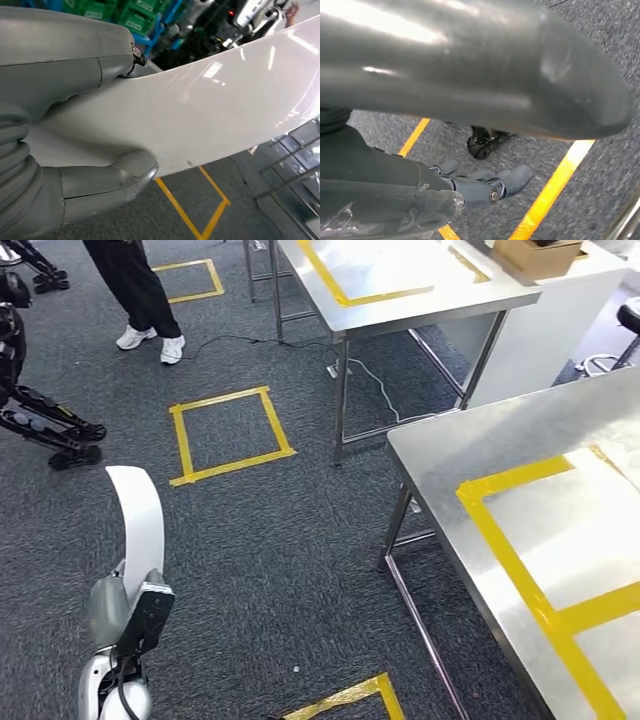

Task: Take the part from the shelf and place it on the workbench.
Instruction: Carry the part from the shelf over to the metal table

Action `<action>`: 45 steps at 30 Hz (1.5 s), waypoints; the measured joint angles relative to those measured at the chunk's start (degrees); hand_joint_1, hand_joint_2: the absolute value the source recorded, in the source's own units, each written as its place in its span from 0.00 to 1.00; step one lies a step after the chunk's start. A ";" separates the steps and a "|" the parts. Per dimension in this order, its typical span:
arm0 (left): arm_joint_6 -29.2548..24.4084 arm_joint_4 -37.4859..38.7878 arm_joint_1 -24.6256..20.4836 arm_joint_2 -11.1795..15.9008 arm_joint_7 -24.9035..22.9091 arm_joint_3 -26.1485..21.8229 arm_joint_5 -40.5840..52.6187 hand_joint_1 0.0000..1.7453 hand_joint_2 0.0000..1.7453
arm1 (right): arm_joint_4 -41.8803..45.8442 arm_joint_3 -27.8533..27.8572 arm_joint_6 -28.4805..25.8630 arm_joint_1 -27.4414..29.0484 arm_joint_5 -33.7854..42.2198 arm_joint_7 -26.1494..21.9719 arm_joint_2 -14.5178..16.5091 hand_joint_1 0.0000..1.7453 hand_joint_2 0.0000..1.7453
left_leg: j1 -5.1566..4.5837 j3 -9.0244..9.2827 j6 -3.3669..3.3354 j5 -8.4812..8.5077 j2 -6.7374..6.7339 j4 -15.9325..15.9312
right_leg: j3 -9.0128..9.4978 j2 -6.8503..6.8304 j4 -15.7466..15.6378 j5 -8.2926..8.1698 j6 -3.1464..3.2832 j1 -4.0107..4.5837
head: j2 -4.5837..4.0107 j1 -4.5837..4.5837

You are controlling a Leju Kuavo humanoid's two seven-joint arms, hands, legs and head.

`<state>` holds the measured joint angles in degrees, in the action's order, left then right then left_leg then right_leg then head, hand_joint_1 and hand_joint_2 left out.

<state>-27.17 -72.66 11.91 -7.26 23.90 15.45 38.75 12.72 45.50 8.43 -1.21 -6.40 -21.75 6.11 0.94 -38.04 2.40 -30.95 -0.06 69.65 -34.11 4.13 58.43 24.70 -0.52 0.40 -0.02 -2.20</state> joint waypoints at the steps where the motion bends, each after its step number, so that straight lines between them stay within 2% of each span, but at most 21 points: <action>1: 0.09 -0.01 0.00 0.00 0.10 -0.03 -0.15 1.00 1.00 | 0.01 0.10 0.02 0.06 -0.13 0.00 -0.01 0.00 0.00 | 0.25 1.50 0.23 2.02 1.07 -3.58 | -0.05 0.79 0.25 0.14 -0.30 -0.13 | 0.00 0.04; 4: 0.59 -0.20 0.11 -0.10 0.57 -0.10 -0.80 1.00 1.00 | 0.02 0.21 0.10 0.07 -0.61 -0.15 -0.09 0.00 0.00 | 0.74 4.21 -0.14 3.70 3.81 -9.91 | -1.00 2.87 1.25 0.63 -1.35 -0.26 | 0.00 0.26; 6: 1.01 -0.59 0.23 -0.14 0.92 -0.20 -1.24 1.00 1.00 | 0.01 0.25 0.17 0.43 -0.91 -0.30 -0.10 0.00 0.00 | 0.65 4.27 -1.12 3.55 2.99 -10.11 | -1.43 3.54 1.11 0.60 -1.83 -0.39 | 0.00 0.27; 8: 1.31 -1.11 0.39 -0.15 1.20 -0.38 -1.53 1.00 1.00 | -0.01 0.27 0.19 0.74 -1.20 -0.34 -0.02 0.00 0.00 | 0.68 4.45 -1.89 3.61 2.01 -10.20 | -2.13 1.31 2.64 1.54 -2.19 -0.31 | 0.00 -0.04; 10: 1.55 -1.54 0.87 -0.10 1.44 -0.65 -1.84 1.00 1.00 | -0.02 0.27 0.12 0.46 -1.48 -0.33 0.07 0.00 0.00 | 0.48 4.64 -2.36 3.51 0.72 -10.25 | -4.95 -2.25 8.74 4.77 -2.48 -0.22 | 0.00 -0.39; 13: 1.81 -1.81 1.48 0.06 1.64 -1.02 -2.19 1.00 1.00 | -0.02 0.27 0.03 0.19 -1.68 -0.25 0.11 0.00 0.00 | 0.04 4.87 -2.65 3.15 -1.45 -10.24 | -9.53 -3.71 17.77 8.14 -2.50 -0.38 | 0.01 -0.45; 14: 1.85 -1.87 1.53 0.09 1.66 -1.10 -2.21 1.00 1.00 | -0.02 0.27 0.03 0.28 -1.68 -0.21 0.12 0.00 0.00 | -0.07 5.04 -2.67 2.99 -2.06 -10.24 | -9.16 -3.80 17.01 7.22 -2.35 -0.38 | 0.01 -0.44; 17: 1.89 -2.25 1.58 0.11 1.72 -1.34 -2.23 1.00 1.00 | -0.02 0.27 -0.01 0.29 -1.68 -0.19 0.12 0.00 0.00 | -0.42 5.89 -2.36 2.33 -3.73 -10.23 | -3.44 -6.05 6.24 2.01 -1.65 0.09 | 0.01 -0.43; 19: 1.96 -2.44 1.62 0.14 1.82 -1.44 -2.23 1.00 1.00 | -0.01 0.27 -0.02 0.06 -1.79 -0.21 0.13 0.00 0.00 | -0.58 6.29 -1.83 1.98 -4.70 -10.29 | -1.33 -7.41 2.26 0.96 -1.37 0.61 | 0.01 -0.39; 22: 2.39 -2.73 1.68 0.10 2.28 -1.52 -2.25 1.00 1.00 | 0.00 0.27 0.01 0.16 -2.27 -0.25 0.17 0.00 0.00 | -0.35 6.82 -0.82 1.65 -5.53 -10.60 | -0.99 -5.84 1.28 0.83 -0.79 0.90 | 0.00 -0.34; 24: 2.73 -3.00 1.70 0.16 2.67 -1.58 -2.26 1.00 1.00 | -0.01 0.28 0.08 0.18 -2.57 -0.31 0.25 0.00 0.00 | -0.18 5.99 -0.23 0.12 -3.35 -8.33 | -0.24 -4.62 0.30 0.36 -0.19 0.55 | 0.00 -0.18; 27: 3.03 -3.06 2.01 0.36 2.96 -1.65 -2.25 1.00 1.00 | 0.00 0.32 0.25 -0.11 -2.90 -0.29 0.31 0.00 0.00 | -0.09 0.47 0.18 -3.85 -0.51 1.50 | 0.04 -2.53 -0.04 0.19 0.17 0.22 | 0.00 0.08; 29: 3.09 -3.07 2.14 0.50 3.02 -1.74 -2.25 1.00 1.00 | 0.00 0.34 0.31 -0.12 -3.39 -0.13 0.34 0.00 0.00 | -0.05 -1.59 0.34 -2.93 -0.37 3.61 | 0.18 -0.85 -0.03 0.27 0.16 0.15 | 0.00 0.14; 31: 3.20 -3.08 2.14 0.71 3.15 -1.79 -2.26 1.00 1.00 | -0.01 0.33 0.36 -0.01 -4.22 0.13 0.47 0.00 0.00 | 0.12 0.20 0.51 1.45 0.49 -1.67 | 0.39 0.82 0.12 0.43 -0.09 -0.07 | 0.00 0.18; 33: 3.36 -3.11 2.14 0.92 3.32 -1.81 -2.45 1.00 1.00 | -0.01 0.32 0.38 -0.02 -5.10 0.39 0.60 0.00 0.00 | 0.58 3.02 0.51 4.31 3.29 -8.16 | 0.10 2.36 0.76 0.79 -0.67 -0.12 | 0.00 0.25; 35: 3.51 -3.25 2.21 1.02 3.54 -1.87 -2.79 1.00 1.00 | -0.01 0.28 0.33 0.00 -5.88 0.68 0.67 0.00 0.00 | 0.72 4.00 -0.19 4.35 4.73 -10.47 | -0.55 3.59 0.98 0.95 -1.37 -0.18 | 0.00 0.33; 37: 3.67 -3.65 2.25 1.09 3.73 -2.18 -3.06 1.00 1.00 | -0.02 0.21 0.24 0.35 -6.48 0.91 0.79 0.00 0.00 | 0.66 4.10 -1.23 4.32 3.51 -10.64 | -0.86 4.16 0.73 0.88 -1.99 -0.37 | 0.00 0.32; 39: 3.83 -4.09 2.36 1.17 3.84 -2.59 -3.20 1.00 1.00 | -0.02 0.14 0.19 0.50 -6.77 1.03 1.00 0.00 0.00 | 0.75 4.37 -2.01 4.36 2.20 -10.83 | -1.81 1.74 2.82 2.17 -2.51 -0.26 | 0.00 -0.05; 41: 3.91 -4.31 2.73 1.23 4.03 -2.82 -3.22 1.00 1.00 | -0.02 0.07 0.20 0.20 -7.09 1.07 1.20 0.00 0.00 | 0.58 4.61 -2.45 4.19 0.71 -10.89 | -5.03 -1.99 9.40 5.61 -2.89 -0.22 | 0.00 -0.42; 43: 3.86 -4.45 3.09 1.32 4.48 -2.99 -3.18 1.00 1.00 | -0.02 0.01 0.22 0.00 -7.68 1.08 1.30 0.00 0.00 | 0.37 4.79 -2.59 3.94 -0.91 -10.89 | -8.56 -3.48 16.21 8.22 -3.11 -0.37 | 0.00 -0.45; 45: 3.81 -4.72 3.24 1.37 4.93 -3.08 -3.11 1.00 1.00 | -0.02 -0.01 0.23 0.17 -8.10 1.11 1.34 0.00 0.00 | 0.28 5.13 -2.53 3.63 -2.26 -10.89 | -8.40 -3.83 15.81 6.87 -3.04 -0.42 | 0.00 -0.46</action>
<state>-23.36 -77.38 15.16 -5.88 28.82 12.37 35.64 12.70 45.48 8.66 -1.04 -14.51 -20.63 7.45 1.22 -32.91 -0.13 -27.33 -2.32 58.76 -42.51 0.31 74.24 31.57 -3.56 -0.01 -0.02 -2.67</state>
